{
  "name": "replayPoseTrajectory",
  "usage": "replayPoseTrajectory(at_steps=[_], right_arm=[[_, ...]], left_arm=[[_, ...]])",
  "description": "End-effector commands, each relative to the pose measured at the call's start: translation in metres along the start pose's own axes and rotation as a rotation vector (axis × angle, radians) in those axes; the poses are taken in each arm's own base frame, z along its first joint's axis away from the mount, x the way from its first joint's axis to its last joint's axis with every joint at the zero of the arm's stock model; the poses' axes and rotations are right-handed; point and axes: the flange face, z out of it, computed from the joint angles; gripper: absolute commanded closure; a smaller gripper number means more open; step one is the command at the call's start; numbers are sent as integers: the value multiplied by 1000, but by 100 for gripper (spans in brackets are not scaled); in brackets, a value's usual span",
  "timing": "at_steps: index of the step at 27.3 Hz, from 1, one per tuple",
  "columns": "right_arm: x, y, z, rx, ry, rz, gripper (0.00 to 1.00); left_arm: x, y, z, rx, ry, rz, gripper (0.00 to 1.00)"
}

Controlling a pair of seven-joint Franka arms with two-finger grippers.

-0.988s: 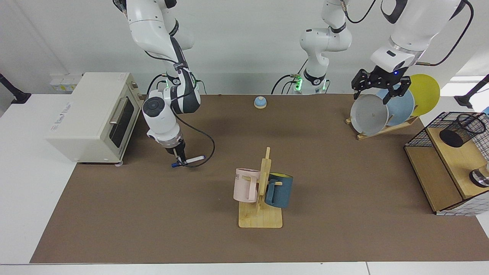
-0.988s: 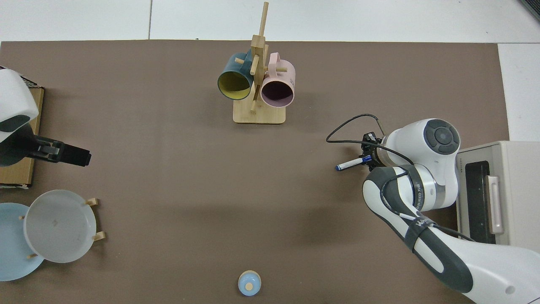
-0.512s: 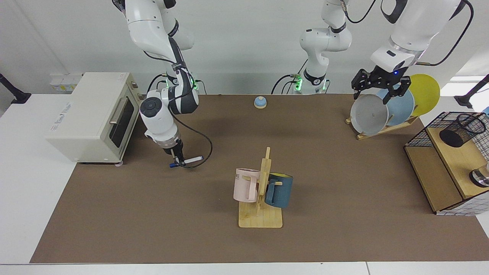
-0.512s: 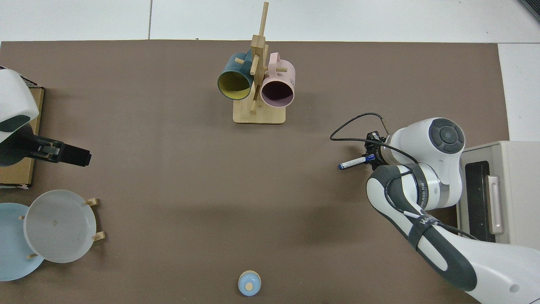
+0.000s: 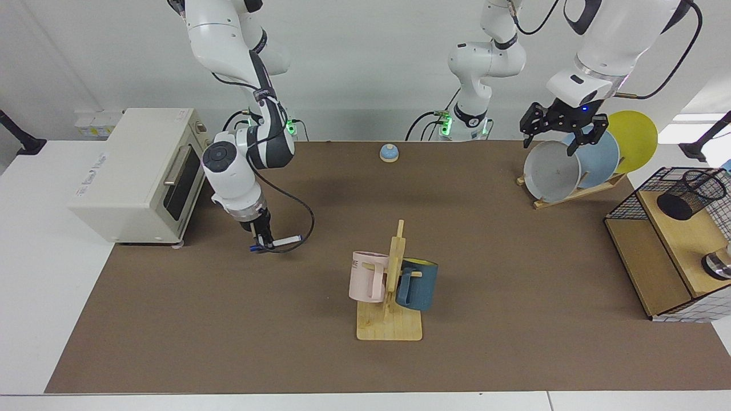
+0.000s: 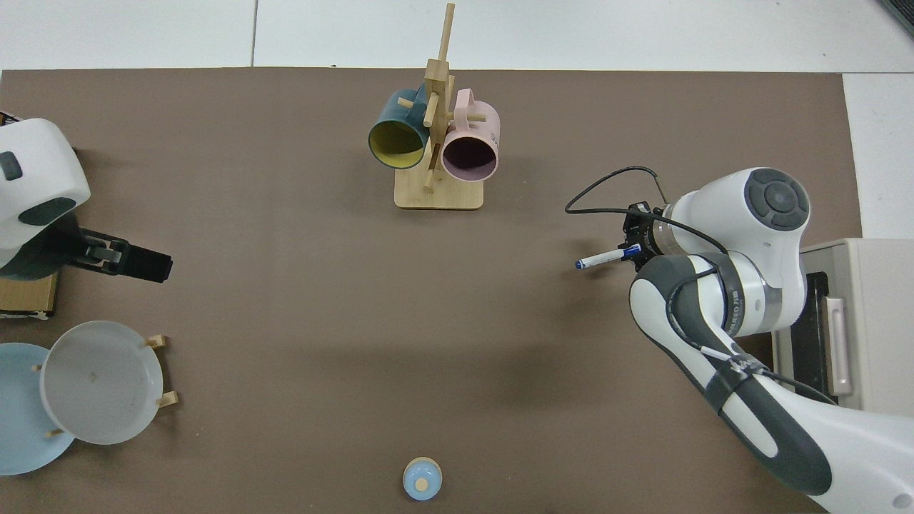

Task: Put markers into pen holder
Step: 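Carry the marker to the middle while the left gripper reaches toward it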

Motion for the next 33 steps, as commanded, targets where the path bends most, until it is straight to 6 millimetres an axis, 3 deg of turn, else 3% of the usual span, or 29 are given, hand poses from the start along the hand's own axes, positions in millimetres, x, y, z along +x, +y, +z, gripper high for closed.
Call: replayPoseTrajectory(at_steps=[1, 11, 16, 22, 33], right_arm=[[-11, -7, -35, -17, -14, -29, 100], [-31, -14, -95, -52, -70, -135, 100], [-67, -7, -111, -72, -86, -192, 100], [-104, 1, -129, -67, -97, -236, 100], [-109, 10, -141, -88, -125, -233, 100]], left_arm=[[3, 20, -4, -18, 33, 46, 0], [12, 78, -4, -54, 59, 151, 0], [17, 119, -7, -46, 109, 291, 1], [20, 148, -9, -70, 153, 432, 1], [17, 203, -7, -131, 196, 603, 2]])
